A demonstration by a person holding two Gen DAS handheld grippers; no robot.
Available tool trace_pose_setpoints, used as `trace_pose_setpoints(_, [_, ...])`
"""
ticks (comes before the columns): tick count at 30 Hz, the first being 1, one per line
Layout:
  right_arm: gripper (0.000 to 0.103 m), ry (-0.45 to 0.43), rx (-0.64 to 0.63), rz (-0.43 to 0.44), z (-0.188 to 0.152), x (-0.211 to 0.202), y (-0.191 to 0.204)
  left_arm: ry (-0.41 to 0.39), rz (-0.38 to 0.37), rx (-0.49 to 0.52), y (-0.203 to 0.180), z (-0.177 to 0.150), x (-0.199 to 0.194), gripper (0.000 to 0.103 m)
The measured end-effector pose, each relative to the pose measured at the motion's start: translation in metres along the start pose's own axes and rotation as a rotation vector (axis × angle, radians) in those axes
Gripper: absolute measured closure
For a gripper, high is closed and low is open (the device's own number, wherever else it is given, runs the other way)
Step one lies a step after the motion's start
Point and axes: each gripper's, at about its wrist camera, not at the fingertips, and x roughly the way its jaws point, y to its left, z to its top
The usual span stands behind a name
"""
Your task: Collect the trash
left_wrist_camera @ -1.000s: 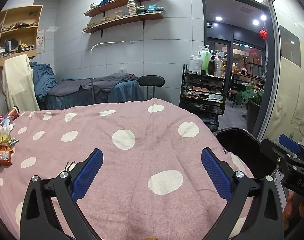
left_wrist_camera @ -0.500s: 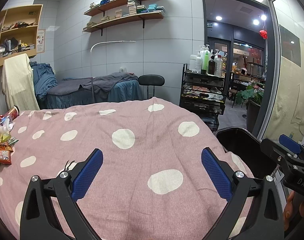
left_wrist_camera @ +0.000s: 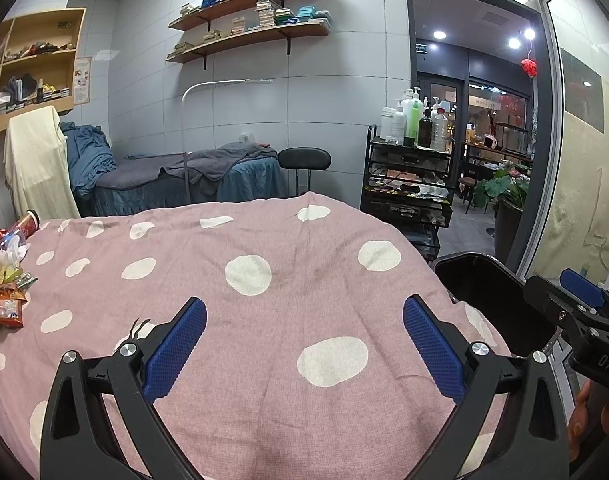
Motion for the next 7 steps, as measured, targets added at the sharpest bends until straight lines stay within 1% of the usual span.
trace_pose_setpoints(7, [0.005,0.001,0.002,0.000,-0.0019,0.0003,0.0015,0.001,0.001,0.003,-0.0008,-0.0016,0.0008,0.005])
